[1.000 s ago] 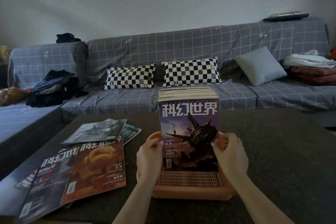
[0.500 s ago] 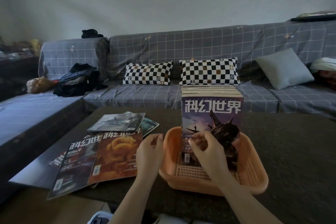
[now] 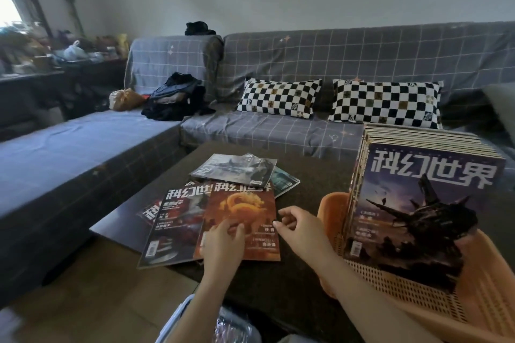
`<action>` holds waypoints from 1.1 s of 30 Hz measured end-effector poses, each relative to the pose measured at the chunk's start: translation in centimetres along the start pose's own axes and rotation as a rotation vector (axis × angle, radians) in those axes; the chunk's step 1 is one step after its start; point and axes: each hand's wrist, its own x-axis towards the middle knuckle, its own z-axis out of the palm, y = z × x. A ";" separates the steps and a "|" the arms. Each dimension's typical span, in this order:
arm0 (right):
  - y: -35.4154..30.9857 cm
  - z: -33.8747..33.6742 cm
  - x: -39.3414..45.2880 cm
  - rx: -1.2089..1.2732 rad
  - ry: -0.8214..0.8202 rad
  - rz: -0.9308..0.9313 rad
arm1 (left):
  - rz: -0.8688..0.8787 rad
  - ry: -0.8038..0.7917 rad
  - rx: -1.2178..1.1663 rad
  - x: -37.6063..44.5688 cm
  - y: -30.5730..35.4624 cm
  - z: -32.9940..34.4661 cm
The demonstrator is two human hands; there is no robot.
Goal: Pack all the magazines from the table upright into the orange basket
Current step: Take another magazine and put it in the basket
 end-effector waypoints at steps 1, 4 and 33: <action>-0.3 0.5 0.8 -0.027 -0.049 0.023 | -0.039 -0.007 0.036 0.5 -0.7 0.0; -1.2 1.7 3.2 -0.111 -0.219 0.145 | -0.130 -0.049 0.106 1.8 -2.3 0.0; -3.9 -0.1 -4.0 0.417 -0.370 0.453 | -0.263 -0.164 -0.606 -3.7 -3.9 -11.1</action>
